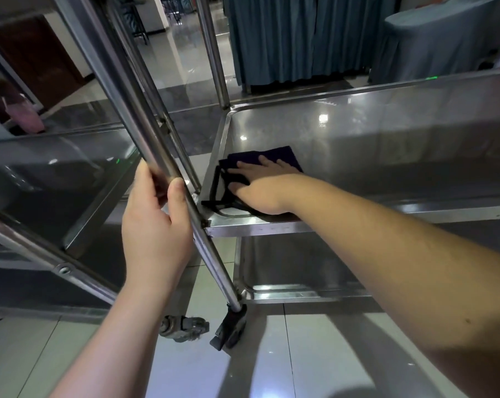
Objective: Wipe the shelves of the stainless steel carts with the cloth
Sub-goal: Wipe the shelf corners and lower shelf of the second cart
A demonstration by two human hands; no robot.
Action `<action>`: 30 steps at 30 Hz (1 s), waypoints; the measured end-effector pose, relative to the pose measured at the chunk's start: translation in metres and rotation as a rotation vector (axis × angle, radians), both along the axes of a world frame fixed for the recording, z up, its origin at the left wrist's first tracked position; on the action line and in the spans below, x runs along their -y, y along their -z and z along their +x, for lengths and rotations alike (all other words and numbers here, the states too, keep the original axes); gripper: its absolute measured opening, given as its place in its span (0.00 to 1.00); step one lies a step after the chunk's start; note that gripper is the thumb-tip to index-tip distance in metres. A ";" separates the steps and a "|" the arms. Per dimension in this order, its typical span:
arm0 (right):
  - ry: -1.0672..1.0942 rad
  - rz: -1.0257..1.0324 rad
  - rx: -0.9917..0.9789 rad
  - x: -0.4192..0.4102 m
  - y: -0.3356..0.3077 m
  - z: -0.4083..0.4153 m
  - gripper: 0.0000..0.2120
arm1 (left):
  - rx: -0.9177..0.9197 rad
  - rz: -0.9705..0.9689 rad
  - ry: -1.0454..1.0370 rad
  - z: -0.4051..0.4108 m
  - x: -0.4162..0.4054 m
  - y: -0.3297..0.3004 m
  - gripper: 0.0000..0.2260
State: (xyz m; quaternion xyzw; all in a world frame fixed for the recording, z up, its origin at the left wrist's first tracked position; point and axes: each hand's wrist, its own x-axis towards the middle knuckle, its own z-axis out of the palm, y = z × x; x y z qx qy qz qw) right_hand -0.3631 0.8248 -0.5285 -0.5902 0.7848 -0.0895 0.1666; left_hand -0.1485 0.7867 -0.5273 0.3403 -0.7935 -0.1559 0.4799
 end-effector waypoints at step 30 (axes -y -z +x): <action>0.139 0.003 -0.001 -0.151 0.003 -0.084 0.28 | 0.747 0.098 0.162 -0.154 -0.051 0.016 0.13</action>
